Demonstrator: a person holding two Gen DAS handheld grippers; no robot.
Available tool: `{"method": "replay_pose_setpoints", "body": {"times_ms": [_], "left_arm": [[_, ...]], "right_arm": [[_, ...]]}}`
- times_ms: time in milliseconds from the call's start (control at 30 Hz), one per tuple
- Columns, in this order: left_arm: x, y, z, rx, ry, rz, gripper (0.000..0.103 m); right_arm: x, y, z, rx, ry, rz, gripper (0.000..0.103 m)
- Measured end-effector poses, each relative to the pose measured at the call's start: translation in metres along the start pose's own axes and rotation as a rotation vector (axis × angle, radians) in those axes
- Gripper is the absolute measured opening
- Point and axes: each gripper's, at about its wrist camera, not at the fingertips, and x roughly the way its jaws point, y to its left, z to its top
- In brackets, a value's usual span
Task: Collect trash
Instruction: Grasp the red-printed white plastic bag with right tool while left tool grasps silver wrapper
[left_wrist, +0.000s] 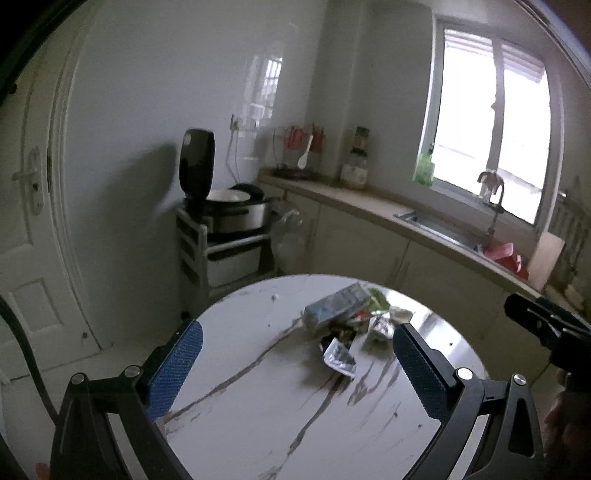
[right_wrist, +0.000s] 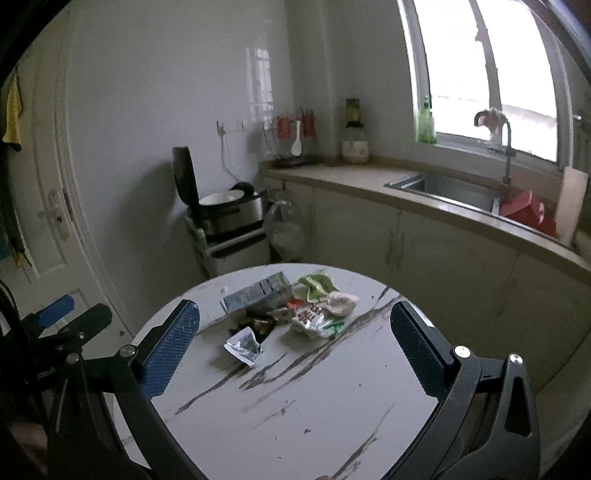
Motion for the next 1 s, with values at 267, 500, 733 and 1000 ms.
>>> {"method": "replay_pose_setpoints", "body": {"times_ms": [267,500,733,1000], "left_arm": [[0.056,-0.014,-0.001,0.033,0.137,-0.027,0.102],[0.141,-0.019,0.009,0.032,0.288,-0.03,0.102],[0.219,-0.019,0.013,0.006,0.415,-0.02,0.102],[0.267,-0.02,0.03,0.041,0.448,0.012,0.099]], "right_arm": [[0.043,-0.02,-0.014,0.01,0.106,-0.043,0.103],[0.115,-0.048,-0.036,0.047,0.258,-0.034,0.103],[0.186,-0.067,-0.052,0.064,0.384,0.005,0.103],[0.25,-0.064,-0.058,0.084,0.462,0.044,0.103]]}}
